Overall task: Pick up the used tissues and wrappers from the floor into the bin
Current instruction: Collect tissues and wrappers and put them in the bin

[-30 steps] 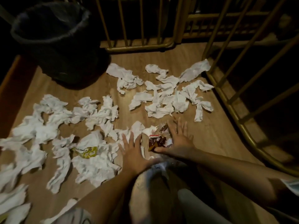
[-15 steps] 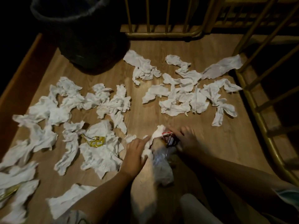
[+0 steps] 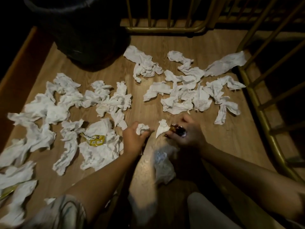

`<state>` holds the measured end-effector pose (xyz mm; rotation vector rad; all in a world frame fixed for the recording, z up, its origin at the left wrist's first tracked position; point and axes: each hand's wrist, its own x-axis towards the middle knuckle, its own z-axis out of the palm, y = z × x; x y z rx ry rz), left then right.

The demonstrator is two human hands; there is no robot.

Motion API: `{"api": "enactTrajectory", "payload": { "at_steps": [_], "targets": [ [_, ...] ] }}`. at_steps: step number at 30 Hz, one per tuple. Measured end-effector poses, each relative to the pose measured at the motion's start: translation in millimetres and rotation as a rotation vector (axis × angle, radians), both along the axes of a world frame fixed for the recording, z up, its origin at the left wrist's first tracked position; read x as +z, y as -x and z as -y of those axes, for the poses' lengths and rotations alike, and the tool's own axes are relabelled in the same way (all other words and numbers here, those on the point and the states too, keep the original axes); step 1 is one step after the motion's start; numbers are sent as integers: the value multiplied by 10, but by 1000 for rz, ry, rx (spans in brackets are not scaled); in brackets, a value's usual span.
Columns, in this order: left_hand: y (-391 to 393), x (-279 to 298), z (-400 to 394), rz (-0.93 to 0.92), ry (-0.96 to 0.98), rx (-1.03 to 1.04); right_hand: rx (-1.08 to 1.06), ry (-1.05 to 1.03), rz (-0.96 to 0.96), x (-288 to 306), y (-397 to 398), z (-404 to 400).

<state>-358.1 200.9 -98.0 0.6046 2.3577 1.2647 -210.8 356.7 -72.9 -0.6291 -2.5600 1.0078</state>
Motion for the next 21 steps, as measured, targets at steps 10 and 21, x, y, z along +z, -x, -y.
{"api": "enactTrajectory", "payload": {
  "at_steps": [10, 21],
  "targets": [
    [-224, -405, 475, -282, 167, -410, 895, -450, 117, -547, -371, 679],
    [-210, -343, 767, -413, 179, -622, 819, -547, 231, -590, -536, 315]
  ]
}}
